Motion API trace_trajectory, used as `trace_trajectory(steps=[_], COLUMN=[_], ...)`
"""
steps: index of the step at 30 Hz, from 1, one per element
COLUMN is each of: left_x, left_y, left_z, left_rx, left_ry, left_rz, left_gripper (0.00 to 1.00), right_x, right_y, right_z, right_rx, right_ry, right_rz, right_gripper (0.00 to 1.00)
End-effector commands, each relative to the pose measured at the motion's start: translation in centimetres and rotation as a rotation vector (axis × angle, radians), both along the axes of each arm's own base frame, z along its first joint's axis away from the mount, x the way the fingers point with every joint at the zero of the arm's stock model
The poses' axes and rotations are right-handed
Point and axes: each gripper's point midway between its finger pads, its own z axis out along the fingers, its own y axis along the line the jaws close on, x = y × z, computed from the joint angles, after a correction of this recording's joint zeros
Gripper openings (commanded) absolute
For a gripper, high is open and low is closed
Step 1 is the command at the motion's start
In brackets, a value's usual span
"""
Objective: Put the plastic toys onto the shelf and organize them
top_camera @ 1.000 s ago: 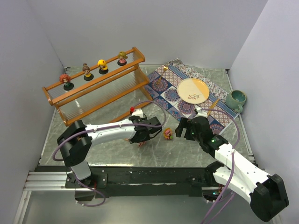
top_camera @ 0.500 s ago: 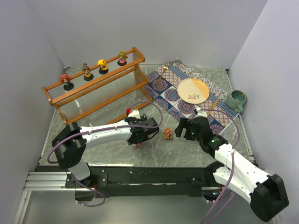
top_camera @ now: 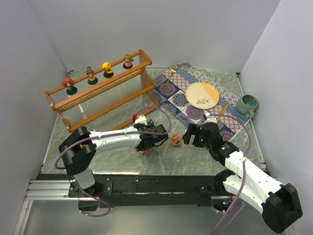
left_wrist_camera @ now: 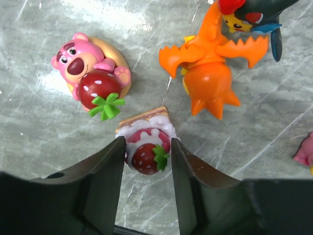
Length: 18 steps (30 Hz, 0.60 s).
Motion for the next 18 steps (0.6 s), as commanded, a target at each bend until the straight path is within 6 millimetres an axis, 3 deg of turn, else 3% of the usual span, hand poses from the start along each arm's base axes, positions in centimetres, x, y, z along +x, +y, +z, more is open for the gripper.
trace_trajectory(steps=[1, 8, 14, 18], left_x=[0.6, 1.1, 2.1, 3.9], left_y=[-0.2, -0.9, -1.2, -2.3], left_z=[-0.1, 2.0, 6.3, 10.7], left_rx=[0.002, -0.007, 0.02, 0.03], left_ry=[-0.04, -0.073, -0.133, -0.21], left_rz=[0.005, -0.061, -0.114, -0.152], left_gripper=[0.41, 0.15, 0.06, 0.06], right_x=[0.3, 0.4, 0.5, 0.7], right_y=[0.1, 0.2, 0.0, -0.1], right_z=[0.4, 0.3, 0.4, 0.6], right_rx=[0.014, 0.014, 0.004, -0.007], right_ry=[-0.033, -0.031, -0.031, -0.032], right_rz=[0.005, 0.005, -0.002, -0.005], right_gripper=[1.0, 1.0, 1.0, 1.0])
